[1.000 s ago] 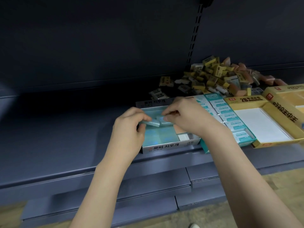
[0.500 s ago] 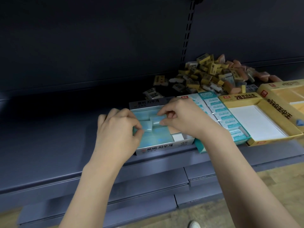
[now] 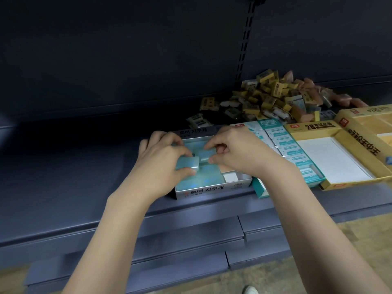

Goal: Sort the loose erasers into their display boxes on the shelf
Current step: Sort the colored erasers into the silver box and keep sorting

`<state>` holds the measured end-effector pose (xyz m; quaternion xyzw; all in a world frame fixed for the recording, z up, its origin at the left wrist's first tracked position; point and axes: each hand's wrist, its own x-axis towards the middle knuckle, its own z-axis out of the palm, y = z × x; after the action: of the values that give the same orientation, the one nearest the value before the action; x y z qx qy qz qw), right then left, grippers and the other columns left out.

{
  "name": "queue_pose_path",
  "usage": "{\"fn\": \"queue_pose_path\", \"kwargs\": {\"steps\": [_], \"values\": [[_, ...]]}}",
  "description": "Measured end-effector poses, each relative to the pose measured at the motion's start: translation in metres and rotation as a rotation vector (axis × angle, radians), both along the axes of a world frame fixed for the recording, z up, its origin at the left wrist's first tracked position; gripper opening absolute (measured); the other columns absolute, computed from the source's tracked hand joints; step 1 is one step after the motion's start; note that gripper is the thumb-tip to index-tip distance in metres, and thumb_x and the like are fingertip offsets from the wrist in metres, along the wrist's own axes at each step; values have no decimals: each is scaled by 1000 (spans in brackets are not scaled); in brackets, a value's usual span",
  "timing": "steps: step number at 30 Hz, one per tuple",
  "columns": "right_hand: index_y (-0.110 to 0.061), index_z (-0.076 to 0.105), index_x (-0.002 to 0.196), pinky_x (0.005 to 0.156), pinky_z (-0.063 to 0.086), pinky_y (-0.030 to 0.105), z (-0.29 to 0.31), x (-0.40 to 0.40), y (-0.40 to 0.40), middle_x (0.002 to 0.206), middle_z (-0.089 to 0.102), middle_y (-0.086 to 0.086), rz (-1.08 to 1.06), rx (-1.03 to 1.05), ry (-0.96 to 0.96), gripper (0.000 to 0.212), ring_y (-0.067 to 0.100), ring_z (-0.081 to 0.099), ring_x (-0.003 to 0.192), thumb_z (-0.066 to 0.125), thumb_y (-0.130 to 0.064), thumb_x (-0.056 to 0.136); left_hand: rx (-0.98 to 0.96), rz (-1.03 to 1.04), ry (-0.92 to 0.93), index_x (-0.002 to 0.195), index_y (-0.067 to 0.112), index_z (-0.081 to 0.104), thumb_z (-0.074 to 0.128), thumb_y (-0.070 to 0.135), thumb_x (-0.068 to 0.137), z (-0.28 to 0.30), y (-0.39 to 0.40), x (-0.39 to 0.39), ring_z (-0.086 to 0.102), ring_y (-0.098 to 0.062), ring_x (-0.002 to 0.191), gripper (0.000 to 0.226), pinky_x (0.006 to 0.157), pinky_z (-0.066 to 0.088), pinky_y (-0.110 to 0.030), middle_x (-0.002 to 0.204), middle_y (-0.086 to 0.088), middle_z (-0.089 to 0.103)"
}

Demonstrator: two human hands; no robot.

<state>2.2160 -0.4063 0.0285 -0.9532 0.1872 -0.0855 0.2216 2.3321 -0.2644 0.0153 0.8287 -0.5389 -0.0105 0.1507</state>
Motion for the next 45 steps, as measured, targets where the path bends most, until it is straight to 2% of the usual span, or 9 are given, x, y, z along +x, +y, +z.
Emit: {"fn": "queue_pose_path", "kwargs": {"steps": [4, 7, 9, 12, 17, 24, 29, 33, 45], "values": [[-20, 69, 111, 68, 32, 18, -2, 2, -1, 89, 49, -5, -4, -49, 14, 31, 9, 47, 78, 72, -24, 81, -428, 84, 183, 85, 28, 53, 72, 27, 77, 5, 3, 0, 48, -9, 87, 20, 75, 33, -25, 82, 17, 54], [-23, 69, 111, 70, 33, 19, -3, 3, -1, 92, 48, -4, -8, -44, 15, 31, 10, 47, 81, 72, -26, 81, -545, 170, 408, 103, 41, 50, 66, 23, 83, 15, 7, -2, 51, 2, 61, 31, 55, 36, -8, 79, 12, 60], [-24, 70, 110, 73, 36, 21, -4, 3, -1, 93, 49, -4, 2, -58, 23, 29, 11, 48, 82, 71, -28, 81, -512, 191, 473, 109, 48, 49, 64, 24, 84, 17, 8, -4, 52, 1, 63, 38, 58, 42, -7, 81, 14, 62], [-25, 71, 107, 78, 43, 27, -4, 4, 0, 93, 51, -4, 6, -65, 29, 26, 13, 50, 86, 70, -30, 82, -566, 261, 600, 82, 37, 63, 69, 23, 82, 15, 5, -5, 54, 1, 66, 15, 64, 44, -10, 77, 13, 65], [-24, 71, 106, 82, 46, 30, -6, 4, 0, 94, 49, -5, -9, -65, 27, 26, 17, 54, 92, 71, -31, 81, -568, 323, 833, 78, 22, 61, 69, 9, 81, 8, -1, -10, 65, -8, 65, 16, 77, 57, -37, 83, -2, 64], [-25, 71, 106, 83, 46, 31, -7, 3, 1, 92, 48, -5, -7, -47, 11, 26, 12, 48, 86, 70, -30, 81, -429, 234, 250, 90, 11, 68, 65, 7, 82, -1, -9, -17, 54, -16, 73, 9, 70, 47, -29, 87, 4, 53], [-25, 71, 107, 81, 46, 28, -8, 2, -1, 91, 48, -6, -11, -36, 8, 25, 11, 48, 84, 69, -30, 82, -388, 205, 78, 99, 11, 71, 59, 6, 88, 3, -2, -15, 60, -25, 84, 18, 74, 44, -30, 94, -4, 66], [-26, 70, 108, 81, 45, 29, -8, 2, -1, 92, 47, -6, -9, -60, 23, 26, 15, 52, 89, 69, -30, 82, -86, 175, -114, 116, 27, 64, 59, 37, 88, 4, -2, -13, 45, -22, 109, 31, 84, 26, -32, 118, 7, 57], [-25, 70, 109, 85, 46, 34, -8, 2, -1, 103, 57, 0, -23, -71, 37, 27, 20, 56, 97, 69, -31, 83, -80, 184, -28, 108, 32, 66, 68, 32, 82, 1, -1, -11, 38, -11, 111, 26, 72, 8, -23, 118, 18, 59]]}}
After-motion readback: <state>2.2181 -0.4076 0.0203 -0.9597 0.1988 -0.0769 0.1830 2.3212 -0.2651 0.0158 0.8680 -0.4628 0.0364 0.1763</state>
